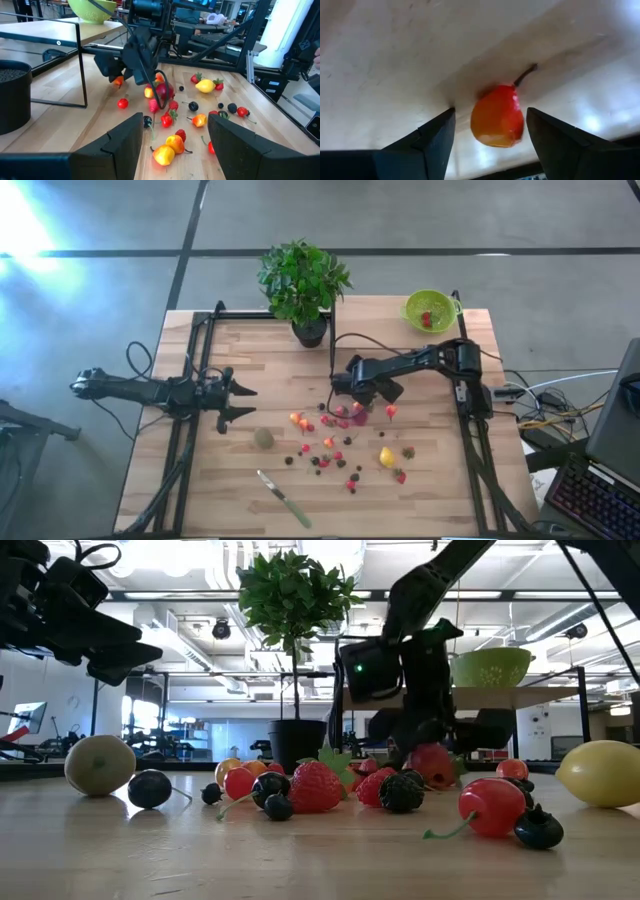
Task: Pick & Place Fruit
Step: Put the pear into the green strainer bowl on the shelf
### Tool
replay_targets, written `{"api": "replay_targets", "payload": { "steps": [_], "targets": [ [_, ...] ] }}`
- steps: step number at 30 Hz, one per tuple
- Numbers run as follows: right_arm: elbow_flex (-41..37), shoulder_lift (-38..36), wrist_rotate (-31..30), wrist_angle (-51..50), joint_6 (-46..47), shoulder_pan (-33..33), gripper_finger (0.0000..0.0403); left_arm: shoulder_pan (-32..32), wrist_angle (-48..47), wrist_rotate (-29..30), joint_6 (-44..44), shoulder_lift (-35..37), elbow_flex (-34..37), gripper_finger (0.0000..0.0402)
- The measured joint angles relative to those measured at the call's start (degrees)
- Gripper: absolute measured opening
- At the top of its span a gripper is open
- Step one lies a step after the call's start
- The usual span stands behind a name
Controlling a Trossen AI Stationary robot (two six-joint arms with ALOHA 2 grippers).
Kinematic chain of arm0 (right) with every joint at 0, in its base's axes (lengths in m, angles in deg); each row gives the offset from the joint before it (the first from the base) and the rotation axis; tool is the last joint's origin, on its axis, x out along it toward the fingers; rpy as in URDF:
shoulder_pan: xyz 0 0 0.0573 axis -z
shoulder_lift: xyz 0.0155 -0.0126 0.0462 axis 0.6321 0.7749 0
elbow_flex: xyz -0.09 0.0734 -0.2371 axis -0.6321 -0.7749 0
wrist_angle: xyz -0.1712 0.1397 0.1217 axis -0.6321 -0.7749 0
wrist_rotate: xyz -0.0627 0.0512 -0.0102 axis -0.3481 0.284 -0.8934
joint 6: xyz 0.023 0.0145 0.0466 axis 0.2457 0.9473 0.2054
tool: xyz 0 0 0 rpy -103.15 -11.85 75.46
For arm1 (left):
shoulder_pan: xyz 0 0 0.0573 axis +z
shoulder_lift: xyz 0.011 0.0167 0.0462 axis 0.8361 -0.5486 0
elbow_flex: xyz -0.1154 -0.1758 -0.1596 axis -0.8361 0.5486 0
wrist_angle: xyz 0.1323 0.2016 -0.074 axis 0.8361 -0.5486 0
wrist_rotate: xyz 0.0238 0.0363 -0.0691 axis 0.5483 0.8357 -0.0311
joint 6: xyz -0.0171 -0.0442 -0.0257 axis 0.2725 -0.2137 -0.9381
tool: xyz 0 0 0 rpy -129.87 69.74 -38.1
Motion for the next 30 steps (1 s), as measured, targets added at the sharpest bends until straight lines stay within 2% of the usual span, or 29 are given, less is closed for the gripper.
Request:
{"api": "replay_targets", "payload": {
  "steps": [12, 16, 24, 30],
  "targets": [
    [0.11, -1.15, 1.06, 0.16, 1.75, 0.0, 0.0186, 0.0, 0.0, 0.0, -0.01, 0.02, 0.0, 0.0229],
    [0.15, -1.16, 3.92, 0.13, 2.26, 0.0, 0.0166, 0.02, 0.0, 0.0, -0.02, 0.02, 0.0, 0.0229],
    [0.24, -1.27, 5.04, -0.02, 2.7, -0.04, 0.0119, 0.02, 0.0, 0.0, 0.0, 0.02, 0.0, 0.0229],
    [0.24, -1.27, 5.15, -0.19, 2.68, -0.09, 0.0113, 0.01, 0.0, 0.0, 0.0, 0.02, 0.0, 0.0229]
  ]
}}
